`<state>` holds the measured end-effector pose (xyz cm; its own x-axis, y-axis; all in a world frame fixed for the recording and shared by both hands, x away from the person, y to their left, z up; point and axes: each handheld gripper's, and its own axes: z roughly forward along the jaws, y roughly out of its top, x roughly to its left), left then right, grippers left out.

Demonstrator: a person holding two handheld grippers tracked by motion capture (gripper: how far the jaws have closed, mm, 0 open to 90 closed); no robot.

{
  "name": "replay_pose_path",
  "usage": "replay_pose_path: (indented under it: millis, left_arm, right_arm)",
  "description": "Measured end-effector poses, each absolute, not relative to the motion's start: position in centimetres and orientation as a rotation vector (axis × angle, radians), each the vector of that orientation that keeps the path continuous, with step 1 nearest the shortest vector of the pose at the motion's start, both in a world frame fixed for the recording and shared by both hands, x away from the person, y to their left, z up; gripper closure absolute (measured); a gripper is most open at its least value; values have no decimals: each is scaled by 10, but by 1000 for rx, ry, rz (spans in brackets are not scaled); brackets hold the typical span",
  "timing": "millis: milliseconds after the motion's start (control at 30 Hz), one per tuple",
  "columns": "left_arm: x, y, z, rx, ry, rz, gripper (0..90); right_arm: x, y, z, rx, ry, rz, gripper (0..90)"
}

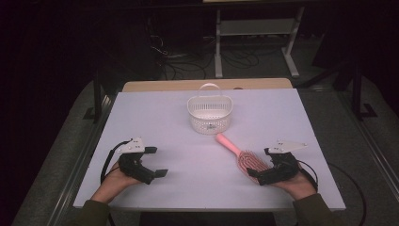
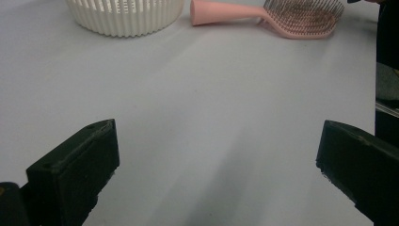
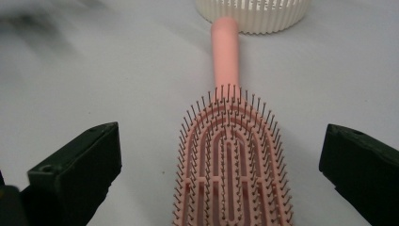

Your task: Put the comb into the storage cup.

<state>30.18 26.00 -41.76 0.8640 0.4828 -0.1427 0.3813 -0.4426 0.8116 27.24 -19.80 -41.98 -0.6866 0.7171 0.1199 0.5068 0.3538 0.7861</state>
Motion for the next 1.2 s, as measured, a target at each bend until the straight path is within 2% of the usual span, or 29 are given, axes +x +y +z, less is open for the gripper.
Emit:
replay_pose_path:
  millis: [1200]
  left_arm:
    - [302, 260, -417, 2069, 628, 139, 0]
  right_arm:
    - [293, -194, -408, 1126, 2384, 1223, 17]
